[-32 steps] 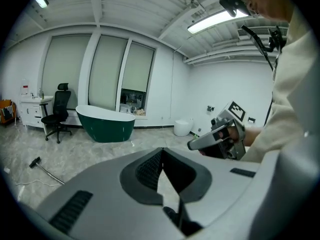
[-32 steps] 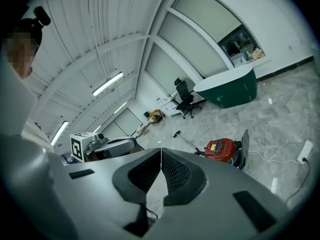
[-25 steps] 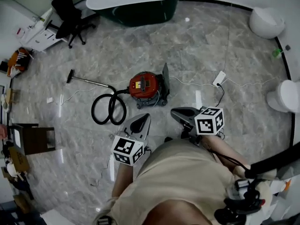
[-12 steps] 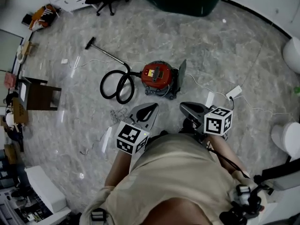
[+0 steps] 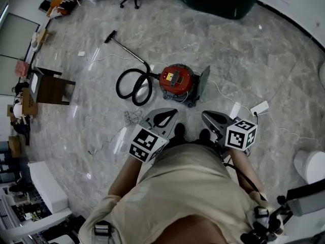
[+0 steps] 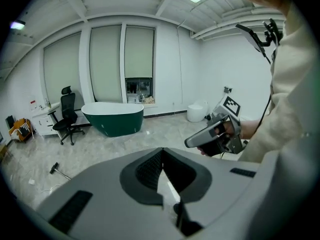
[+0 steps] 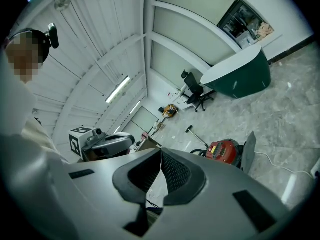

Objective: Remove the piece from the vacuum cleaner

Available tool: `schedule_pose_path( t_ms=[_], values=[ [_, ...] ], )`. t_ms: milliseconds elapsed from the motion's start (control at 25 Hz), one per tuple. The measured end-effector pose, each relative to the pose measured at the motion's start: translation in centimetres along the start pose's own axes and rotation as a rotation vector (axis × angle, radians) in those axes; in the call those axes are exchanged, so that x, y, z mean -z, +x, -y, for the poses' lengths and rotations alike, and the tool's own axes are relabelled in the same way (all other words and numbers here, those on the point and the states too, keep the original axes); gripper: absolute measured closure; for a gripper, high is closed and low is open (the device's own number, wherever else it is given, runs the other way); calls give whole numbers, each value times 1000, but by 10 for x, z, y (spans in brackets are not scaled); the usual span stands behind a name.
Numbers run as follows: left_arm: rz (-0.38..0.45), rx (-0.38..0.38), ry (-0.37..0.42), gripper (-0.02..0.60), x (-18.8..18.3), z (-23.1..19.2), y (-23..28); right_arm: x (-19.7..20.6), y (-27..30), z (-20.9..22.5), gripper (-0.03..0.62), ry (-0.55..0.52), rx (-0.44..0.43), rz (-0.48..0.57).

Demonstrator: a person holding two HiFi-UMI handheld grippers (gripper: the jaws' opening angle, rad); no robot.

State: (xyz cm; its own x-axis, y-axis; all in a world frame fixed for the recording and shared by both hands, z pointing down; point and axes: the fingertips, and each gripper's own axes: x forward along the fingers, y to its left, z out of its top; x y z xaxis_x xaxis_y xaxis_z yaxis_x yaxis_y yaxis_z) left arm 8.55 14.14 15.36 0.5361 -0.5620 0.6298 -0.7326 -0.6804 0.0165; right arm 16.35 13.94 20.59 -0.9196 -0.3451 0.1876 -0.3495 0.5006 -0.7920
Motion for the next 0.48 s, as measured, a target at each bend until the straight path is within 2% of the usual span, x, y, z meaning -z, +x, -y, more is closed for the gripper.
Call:
schedule_pose_path(
  t_ms=[200, 480],
  values=[
    [-20, 29, 71, 588, -4, -1, 18, 4, -9, 11, 591, 3, 40, 17],
    [-7, 77, 113, 588, -6, -29, 42, 0, -12, 25, 591, -3, 151, 39]
  ],
)
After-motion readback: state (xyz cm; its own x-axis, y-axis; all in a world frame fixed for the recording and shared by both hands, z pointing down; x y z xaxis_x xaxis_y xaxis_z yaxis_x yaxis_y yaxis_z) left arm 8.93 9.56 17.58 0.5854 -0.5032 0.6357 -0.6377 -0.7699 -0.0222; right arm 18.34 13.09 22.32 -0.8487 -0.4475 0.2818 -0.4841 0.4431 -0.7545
